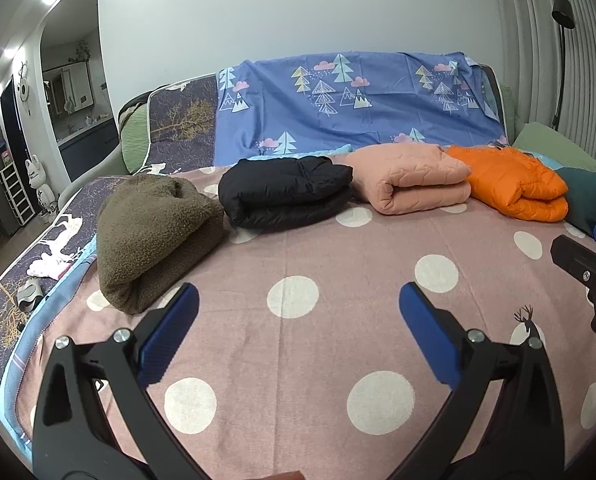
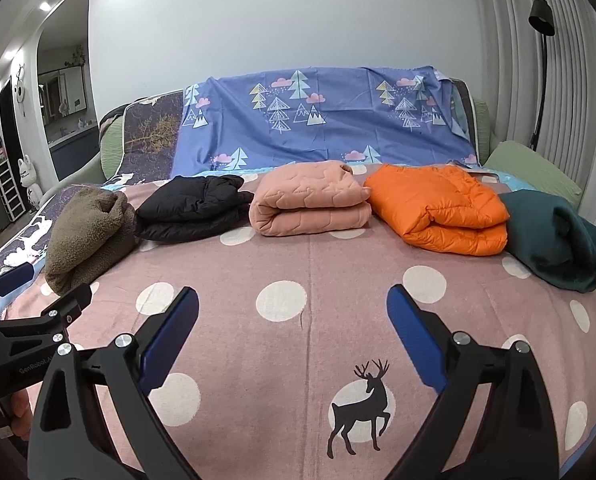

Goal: Fold large clothes

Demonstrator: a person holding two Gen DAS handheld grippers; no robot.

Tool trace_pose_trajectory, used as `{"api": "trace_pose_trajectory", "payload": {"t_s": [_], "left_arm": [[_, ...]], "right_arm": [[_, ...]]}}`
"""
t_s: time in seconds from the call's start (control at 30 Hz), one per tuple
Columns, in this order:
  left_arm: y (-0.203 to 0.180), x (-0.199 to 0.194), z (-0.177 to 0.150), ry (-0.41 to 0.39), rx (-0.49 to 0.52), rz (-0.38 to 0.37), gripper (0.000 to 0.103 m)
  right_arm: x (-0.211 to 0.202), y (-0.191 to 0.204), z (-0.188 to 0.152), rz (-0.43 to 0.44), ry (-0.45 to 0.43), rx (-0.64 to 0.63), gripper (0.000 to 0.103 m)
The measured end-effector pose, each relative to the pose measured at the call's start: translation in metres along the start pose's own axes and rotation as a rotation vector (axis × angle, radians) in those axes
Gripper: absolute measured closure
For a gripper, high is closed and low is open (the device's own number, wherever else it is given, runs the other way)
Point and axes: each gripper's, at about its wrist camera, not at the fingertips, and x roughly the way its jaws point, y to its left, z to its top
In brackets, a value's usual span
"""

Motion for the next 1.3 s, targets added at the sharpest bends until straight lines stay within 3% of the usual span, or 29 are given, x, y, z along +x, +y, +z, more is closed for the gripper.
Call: {"api": "trace_pose_trajectory", "payload": {"t_s": [0.5, 1.3], "left_arm": [[-0.0035, 0.0090, -0.0024, 0.031, -0.014, -0.040, 0.002], [-0.0047, 0.0103, -0.0019, 0.031, -0.008, -0.041, 0.002]], "right_arm": [[0.0055, 0.0042, -0.0003, -0.023, 0.012, -0.021, 0.008], [0.0051, 0.0060, 0.0053, -0.043, 0.001, -0.030, 0.008]]}}
